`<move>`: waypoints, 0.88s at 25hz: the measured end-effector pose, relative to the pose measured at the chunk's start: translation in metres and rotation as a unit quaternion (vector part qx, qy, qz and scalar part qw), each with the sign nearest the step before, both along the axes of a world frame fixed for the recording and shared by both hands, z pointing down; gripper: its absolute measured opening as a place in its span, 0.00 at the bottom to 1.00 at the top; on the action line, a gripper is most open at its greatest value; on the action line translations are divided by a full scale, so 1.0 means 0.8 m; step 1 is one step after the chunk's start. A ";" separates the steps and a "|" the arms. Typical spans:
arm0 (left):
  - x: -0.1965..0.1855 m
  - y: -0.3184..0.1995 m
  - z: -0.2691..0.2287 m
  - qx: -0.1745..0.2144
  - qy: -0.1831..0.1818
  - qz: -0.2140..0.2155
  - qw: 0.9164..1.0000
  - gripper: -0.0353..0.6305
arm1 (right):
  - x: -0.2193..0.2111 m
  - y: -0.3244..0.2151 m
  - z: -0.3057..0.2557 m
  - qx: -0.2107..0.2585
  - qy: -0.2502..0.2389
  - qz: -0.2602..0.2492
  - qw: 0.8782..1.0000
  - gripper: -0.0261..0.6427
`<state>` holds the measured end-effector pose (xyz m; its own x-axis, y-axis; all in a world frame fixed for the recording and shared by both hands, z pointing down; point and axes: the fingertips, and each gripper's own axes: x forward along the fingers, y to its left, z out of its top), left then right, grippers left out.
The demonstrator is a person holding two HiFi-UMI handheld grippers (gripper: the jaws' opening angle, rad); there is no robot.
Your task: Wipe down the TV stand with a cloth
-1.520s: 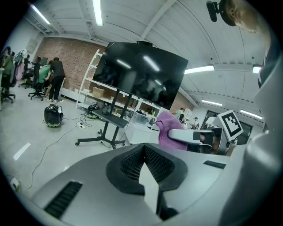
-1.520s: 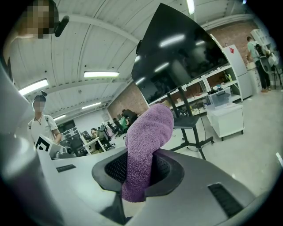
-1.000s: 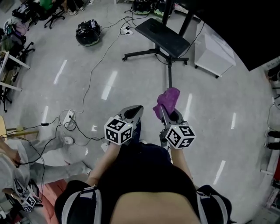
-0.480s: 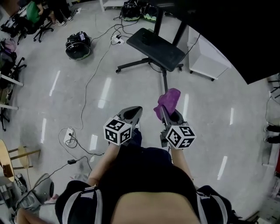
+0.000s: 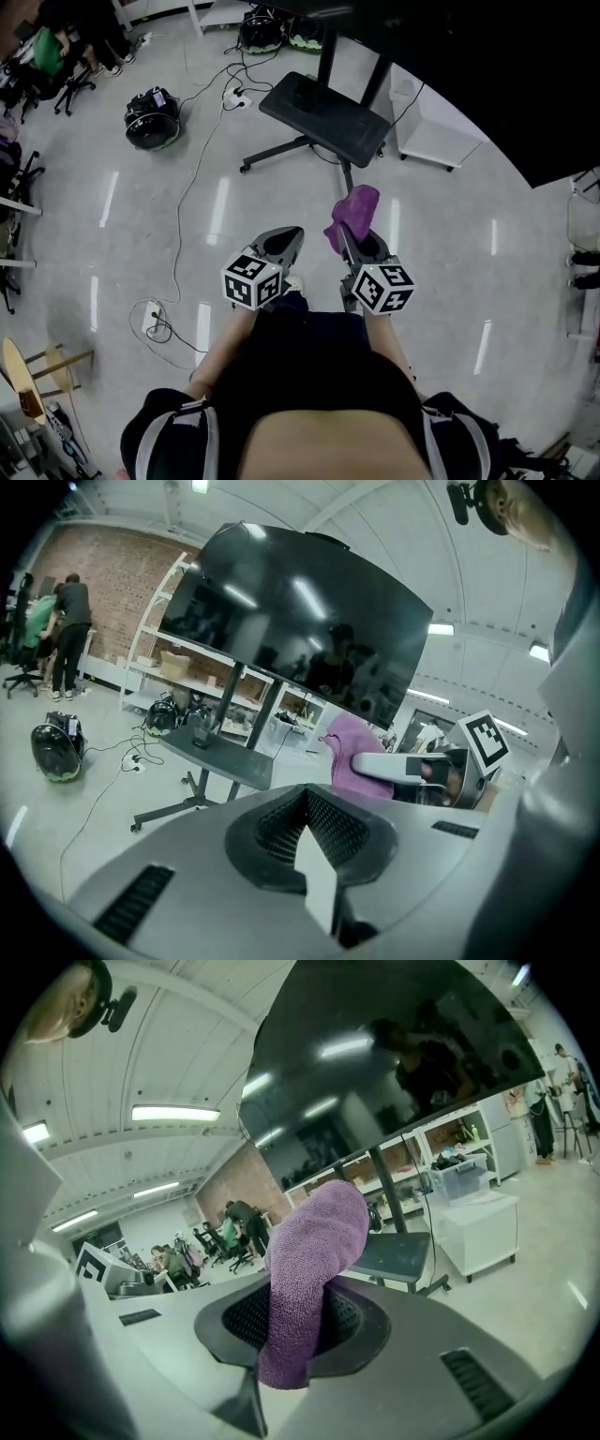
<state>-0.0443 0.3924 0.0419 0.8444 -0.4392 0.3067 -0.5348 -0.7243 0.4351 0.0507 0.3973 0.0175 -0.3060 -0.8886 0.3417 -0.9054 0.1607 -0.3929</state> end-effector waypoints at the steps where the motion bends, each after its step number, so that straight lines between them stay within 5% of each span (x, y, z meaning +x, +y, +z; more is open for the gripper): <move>1: 0.001 -0.005 -0.001 0.000 0.003 0.003 1.000 0.06 | 0.001 -0.007 0.000 0.000 0.001 0.001 1.000 0.17; 22: -0.020 -0.049 0.014 -0.003 -0.003 -0.002 1.000 0.06 | -0.006 -0.052 0.015 -0.017 0.017 -0.003 1.000 0.17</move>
